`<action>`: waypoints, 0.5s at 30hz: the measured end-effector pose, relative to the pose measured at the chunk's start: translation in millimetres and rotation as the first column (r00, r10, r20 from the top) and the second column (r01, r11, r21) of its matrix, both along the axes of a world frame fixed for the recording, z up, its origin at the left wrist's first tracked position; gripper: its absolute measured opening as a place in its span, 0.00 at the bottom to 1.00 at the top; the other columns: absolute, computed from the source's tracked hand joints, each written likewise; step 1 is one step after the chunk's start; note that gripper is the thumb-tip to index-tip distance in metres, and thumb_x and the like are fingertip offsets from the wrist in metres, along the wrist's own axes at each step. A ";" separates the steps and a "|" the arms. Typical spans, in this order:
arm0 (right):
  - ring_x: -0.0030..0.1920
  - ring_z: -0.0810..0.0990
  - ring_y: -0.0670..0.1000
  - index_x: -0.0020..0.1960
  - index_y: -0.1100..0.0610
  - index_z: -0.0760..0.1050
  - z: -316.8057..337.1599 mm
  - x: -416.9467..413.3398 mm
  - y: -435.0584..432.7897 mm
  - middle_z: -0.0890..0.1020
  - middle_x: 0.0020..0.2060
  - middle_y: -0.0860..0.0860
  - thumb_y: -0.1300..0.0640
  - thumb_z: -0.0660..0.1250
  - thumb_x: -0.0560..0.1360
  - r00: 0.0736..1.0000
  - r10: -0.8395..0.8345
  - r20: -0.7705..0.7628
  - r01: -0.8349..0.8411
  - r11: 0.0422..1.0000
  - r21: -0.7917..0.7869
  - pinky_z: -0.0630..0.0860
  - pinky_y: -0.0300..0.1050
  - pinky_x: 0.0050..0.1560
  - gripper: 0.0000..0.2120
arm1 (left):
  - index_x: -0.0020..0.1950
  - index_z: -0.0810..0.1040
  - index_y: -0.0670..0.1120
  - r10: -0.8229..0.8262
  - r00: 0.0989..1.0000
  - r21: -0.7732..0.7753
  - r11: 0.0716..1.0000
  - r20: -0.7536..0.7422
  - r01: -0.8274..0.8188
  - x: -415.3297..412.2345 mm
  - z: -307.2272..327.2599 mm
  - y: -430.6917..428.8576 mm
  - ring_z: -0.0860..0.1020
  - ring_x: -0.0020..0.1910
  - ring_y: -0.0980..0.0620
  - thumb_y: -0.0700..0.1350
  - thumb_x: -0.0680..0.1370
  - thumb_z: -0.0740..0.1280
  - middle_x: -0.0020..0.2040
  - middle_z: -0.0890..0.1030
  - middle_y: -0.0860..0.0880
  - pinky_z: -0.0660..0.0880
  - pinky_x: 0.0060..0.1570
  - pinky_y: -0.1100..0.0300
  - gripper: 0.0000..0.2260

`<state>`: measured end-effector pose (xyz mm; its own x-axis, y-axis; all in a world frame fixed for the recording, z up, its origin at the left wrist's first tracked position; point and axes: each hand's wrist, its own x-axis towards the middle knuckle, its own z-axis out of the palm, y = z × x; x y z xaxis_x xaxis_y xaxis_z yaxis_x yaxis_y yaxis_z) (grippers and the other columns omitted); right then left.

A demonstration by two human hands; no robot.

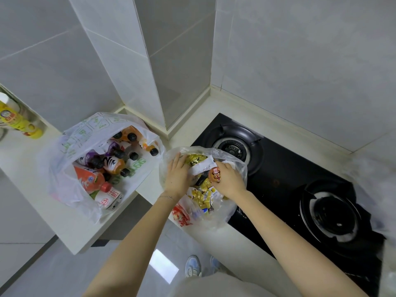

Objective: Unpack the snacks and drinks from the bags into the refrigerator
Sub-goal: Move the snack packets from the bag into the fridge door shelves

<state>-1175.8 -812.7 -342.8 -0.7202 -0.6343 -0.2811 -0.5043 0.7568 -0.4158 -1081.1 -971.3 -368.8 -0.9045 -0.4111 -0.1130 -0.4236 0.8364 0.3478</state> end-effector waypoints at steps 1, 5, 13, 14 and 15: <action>0.63 0.73 0.56 0.71 0.54 0.64 1.6 0.6 0.2 0.72 0.64 0.54 0.48 0.69 0.74 1.000 -0.025 -0.002 0.025 0.999 -0.039 0.73 0.51 0.61 0.30 | 0.62 0.77 0.43 0.013 0.998 0.040 0.999 -0.063 -0.010 -0.4 0.6 -1.8 0.53 0.78 0.44 0.49 0.76 0.69 0.75 0.65 0.46 0.47 0.77 0.50 0.17; 0.66 0.70 0.53 0.70 0.55 0.66 12.1 0.7 -1.3 0.68 0.66 0.53 0.52 0.72 0.73 0.992 -0.116 0.039 0.122 0.974 -0.189 0.70 0.44 0.61 0.29 | 0.52 0.75 0.43 0.165 0.962 0.279 0.955 -0.220 -0.100 -0.4 18.1 0.4 0.75 0.57 0.47 0.43 0.76 0.70 0.55 0.78 0.46 0.72 0.58 0.53 0.09; 0.64 0.70 0.53 0.67 0.55 0.65 42.6 9.2 0.1 0.66 0.65 0.53 0.53 0.74 0.70 0.981 -0.187 0.058 0.195 0.905 -0.378 0.73 0.47 0.63 0.29 | 0.55 0.71 0.43 0.420 0.828 0.606 0.786 -0.371 -0.127 -0.7 66.1 11.5 0.79 0.42 0.49 0.42 0.75 0.72 0.44 0.80 0.46 0.77 0.40 0.60 0.13; 0.64 0.70 0.53 0.67 0.55 0.66 46.5 10.6 0.0 0.66 0.65 0.53 0.53 0.75 0.70 0.980 -0.189 0.057 0.196 0.895 -0.400 0.73 0.47 0.63 0.29 | 0.58 0.71 0.45 0.447 0.810 0.646 0.755 -0.381 -0.112 -0.4 69.6 10.0 0.80 0.44 0.51 0.42 0.75 0.73 0.46 0.81 0.47 0.78 0.41 0.62 0.16; 0.64 0.71 0.52 0.66 0.56 0.66 50.6 11.6 0.1 0.67 0.65 0.53 0.54 0.75 0.70 0.980 -0.188 0.059 0.195 0.883 -0.427 0.73 0.46 0.62 0.29 | 0.60 0.72 0.47 0.475 0.789 0.677 0.728 -0.389 -0.105 -0.2 74.6 8.6 0.80 0.45 0.53 0.43 0.74 0.73 0.48 0.81 0.49 0.78 0.43 0.63 0.18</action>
